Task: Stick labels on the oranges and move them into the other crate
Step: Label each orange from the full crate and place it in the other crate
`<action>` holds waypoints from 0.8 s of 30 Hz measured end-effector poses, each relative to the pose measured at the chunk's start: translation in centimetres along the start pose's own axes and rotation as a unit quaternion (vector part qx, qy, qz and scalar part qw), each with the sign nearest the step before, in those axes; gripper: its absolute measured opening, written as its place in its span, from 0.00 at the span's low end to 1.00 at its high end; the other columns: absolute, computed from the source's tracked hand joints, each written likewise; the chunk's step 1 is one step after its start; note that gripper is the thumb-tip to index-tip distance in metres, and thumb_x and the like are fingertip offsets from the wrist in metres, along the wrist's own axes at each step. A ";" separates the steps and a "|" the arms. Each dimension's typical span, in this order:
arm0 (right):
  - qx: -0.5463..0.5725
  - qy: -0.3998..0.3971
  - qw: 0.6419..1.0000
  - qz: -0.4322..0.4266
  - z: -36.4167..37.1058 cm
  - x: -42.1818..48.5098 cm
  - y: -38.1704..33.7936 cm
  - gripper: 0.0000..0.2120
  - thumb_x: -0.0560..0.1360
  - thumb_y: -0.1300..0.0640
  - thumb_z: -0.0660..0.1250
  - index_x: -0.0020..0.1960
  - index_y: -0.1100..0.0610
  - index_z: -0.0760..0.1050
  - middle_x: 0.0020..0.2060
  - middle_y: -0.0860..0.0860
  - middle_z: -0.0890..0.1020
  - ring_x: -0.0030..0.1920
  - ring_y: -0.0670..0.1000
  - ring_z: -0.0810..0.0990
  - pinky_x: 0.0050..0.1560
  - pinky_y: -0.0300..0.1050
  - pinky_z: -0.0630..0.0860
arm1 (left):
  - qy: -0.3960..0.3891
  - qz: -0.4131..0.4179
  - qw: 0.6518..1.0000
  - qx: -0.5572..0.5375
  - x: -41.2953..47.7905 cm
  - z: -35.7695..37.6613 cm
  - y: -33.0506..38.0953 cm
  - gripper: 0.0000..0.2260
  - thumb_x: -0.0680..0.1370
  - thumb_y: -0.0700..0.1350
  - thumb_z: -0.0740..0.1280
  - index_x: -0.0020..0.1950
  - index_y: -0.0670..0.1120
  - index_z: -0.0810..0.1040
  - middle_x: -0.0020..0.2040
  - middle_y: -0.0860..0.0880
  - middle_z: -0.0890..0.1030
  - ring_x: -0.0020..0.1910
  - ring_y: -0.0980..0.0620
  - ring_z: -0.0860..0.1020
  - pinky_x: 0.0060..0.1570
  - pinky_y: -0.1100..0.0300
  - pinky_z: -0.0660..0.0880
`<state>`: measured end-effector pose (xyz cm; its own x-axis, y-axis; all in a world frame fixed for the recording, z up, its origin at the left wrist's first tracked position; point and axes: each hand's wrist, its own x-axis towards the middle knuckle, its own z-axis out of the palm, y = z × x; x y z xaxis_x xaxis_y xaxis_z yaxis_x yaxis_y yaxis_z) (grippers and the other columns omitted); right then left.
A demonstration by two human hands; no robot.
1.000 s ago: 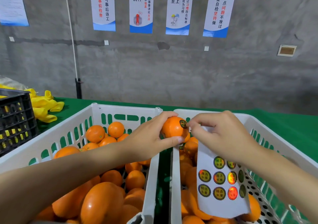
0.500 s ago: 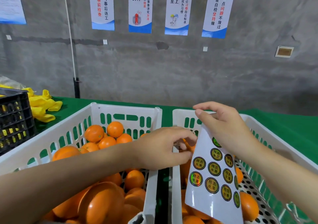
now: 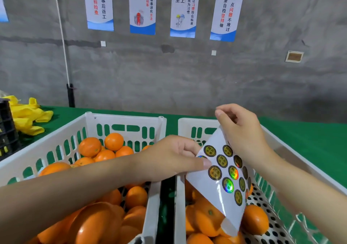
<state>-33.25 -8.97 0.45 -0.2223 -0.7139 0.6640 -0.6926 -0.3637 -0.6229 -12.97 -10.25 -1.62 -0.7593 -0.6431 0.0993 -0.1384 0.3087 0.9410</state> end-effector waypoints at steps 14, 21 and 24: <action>-0.100 -0.115 0.977 -0.151 1.0 -2.1 -1.1 0.16 0.73 0.45 0.68 0.55 0.52 0.85 0.48 0.45 0.81 0.50 0.46 0.78 0.48 0.50 0.77 | 0.187 0.026 0.977 0.101 0.4 -0.1 -0.5 0.13 0.85 0.42 0.57 0.62 0.47 0.81 0.54 0.46 0.85 0.51 0.54 0.83 0.43 0.68 0.79; -0.104 -0.143 0.964 -0.201 1.1 -2.3 -0.9 0.08 0.75 0.54 0.72 0.53 0.55 0.85 0.47 0.47 0.84 0.44 0.47 0.80 0.45 0.52 0.80 | 0.175 0.041 0.969 0.169 -0.1 0.0 -1.0 0.14 0.85 0.43 0.59 0.68 0.50 0.79 0.59 0.53 0.83 0.61 0.59 0.79 0.68 0.54 0.73; -0.095 -0.171 0.958 -0.211 1.0 -2.2 -0.8 0.07 0.76 0.58 0.71 0.51 0.56 0.86 0.46 0.48 0.85 0.45 0.48 0.81 0.46 0.53 0.79 | 0.163 0.048 0.967 0.189 -0.2 0.0 -1.2 0.15 0.85 0.43 0.59 0.69 0.50 0.78 0.60 0.52 0.83 0.62 0.58 0.79 0.68 0.52 0.73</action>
<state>-31.55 -7.66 -0.93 0.3204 -0.6928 0.6461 -0.7913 -0.5707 -0.2195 -12.69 -10.48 -2.76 -0.5484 -0.7661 0.3352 -0.3460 0.5729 0.7430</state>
